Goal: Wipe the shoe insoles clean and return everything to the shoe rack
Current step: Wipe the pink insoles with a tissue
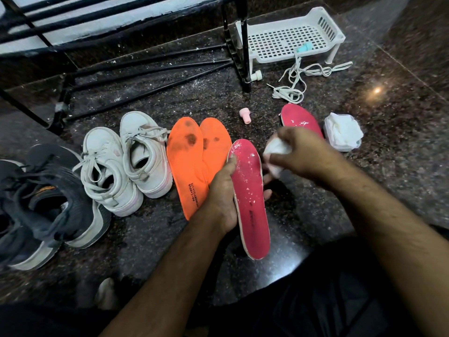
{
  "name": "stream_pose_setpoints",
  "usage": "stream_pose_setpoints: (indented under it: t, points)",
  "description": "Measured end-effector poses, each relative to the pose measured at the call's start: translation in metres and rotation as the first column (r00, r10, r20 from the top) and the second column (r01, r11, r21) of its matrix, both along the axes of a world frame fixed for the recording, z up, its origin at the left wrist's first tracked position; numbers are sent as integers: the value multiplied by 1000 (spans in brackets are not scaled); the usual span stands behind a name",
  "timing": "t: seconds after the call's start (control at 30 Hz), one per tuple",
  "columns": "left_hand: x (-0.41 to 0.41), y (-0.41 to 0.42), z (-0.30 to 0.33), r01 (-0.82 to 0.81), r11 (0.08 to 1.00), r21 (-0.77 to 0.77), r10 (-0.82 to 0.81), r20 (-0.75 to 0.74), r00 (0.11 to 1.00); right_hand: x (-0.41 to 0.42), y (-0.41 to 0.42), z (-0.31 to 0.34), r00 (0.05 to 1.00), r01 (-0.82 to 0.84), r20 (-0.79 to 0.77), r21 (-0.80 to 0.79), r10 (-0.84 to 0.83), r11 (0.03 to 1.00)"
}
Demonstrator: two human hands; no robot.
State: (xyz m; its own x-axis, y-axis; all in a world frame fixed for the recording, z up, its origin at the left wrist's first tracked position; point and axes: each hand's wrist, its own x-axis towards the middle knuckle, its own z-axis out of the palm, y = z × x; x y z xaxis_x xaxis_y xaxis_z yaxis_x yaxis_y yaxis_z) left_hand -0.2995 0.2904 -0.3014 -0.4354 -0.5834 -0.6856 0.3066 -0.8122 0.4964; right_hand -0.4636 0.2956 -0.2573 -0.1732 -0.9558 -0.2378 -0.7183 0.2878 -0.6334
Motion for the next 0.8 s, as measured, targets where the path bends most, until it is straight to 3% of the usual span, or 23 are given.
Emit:
stream_pose_setpoints:
  t: [0.07,0.2,0.3,0.5,0.67,0.73,0.8]
  points:
    - [3,-2,0,8,1000,-24,-9,-18,1000,-10,-2,2,985,89,-132,-142,-108,986]
    - [3,0,0,11,1000,6,-10,-106,994,3,-3,-3,993,79,97,-216,-59,973]
    - [4,-2,-3,59,998,-13,-60,-146,988,18,-5,-3,994,-39,92,-237,63,971]
    - [4,-3,-4,31,996,-80,-39,-106,994,21,1,-2,994,-107,-44,-244,99,964]
    - [3,-3,-4,35,993,-113,-41,-48,998,35,7,-5,985,-170,-45,-277,164,946]
    - [1,5,0,65,992,-108,-76,-109,991,47,7,-12,972,-232,-104,-265,212,936]
    - [13,-19,-3,-44,989,-144,46,7,999,56,9,-16,960,-278,-115,-250,257,927]
